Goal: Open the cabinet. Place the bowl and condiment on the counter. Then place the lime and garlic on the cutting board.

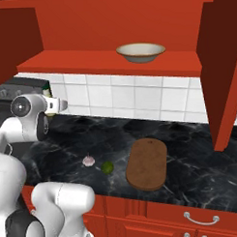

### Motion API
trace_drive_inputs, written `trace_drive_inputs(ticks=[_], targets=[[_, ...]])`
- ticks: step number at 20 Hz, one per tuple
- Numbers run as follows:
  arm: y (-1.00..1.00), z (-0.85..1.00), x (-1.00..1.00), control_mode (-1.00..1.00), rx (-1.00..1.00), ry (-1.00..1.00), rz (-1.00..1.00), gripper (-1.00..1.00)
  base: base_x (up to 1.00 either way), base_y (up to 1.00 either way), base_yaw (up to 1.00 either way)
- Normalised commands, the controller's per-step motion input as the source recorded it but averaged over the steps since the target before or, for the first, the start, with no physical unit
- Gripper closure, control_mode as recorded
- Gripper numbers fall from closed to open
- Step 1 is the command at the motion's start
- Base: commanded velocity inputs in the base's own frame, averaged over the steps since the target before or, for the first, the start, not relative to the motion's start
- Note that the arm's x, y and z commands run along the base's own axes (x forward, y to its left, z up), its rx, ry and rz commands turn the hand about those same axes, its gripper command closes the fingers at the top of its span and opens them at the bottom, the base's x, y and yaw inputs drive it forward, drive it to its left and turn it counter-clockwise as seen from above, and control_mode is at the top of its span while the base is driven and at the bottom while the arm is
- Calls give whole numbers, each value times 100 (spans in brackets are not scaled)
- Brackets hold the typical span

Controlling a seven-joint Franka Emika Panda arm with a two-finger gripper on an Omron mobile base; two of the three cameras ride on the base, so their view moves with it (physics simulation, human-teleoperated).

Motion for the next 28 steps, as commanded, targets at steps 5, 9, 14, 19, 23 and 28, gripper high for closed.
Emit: trace_drive_inputs(ticks=[5, 9, 14, 19, 23, 28], targets=[[22, -21, 22, -100, 0, 2, 0, 100, 0, 0, 0], [0, -26, 9, -100, 0, 4, 0, 100, 0, 0, 0], [0, -23, 8, -100, 0, 3, 0, 100, 0, 0, 0], [9, -24, 5, -100, 0, 2, 0, 100, 0, 0, 0], [20, -25, 7, -100, 0, 4, 0, 100, 0, 0, 0], [17, -20, 5, -100, 0, 4, 0, 100, 0, 0, 0]])
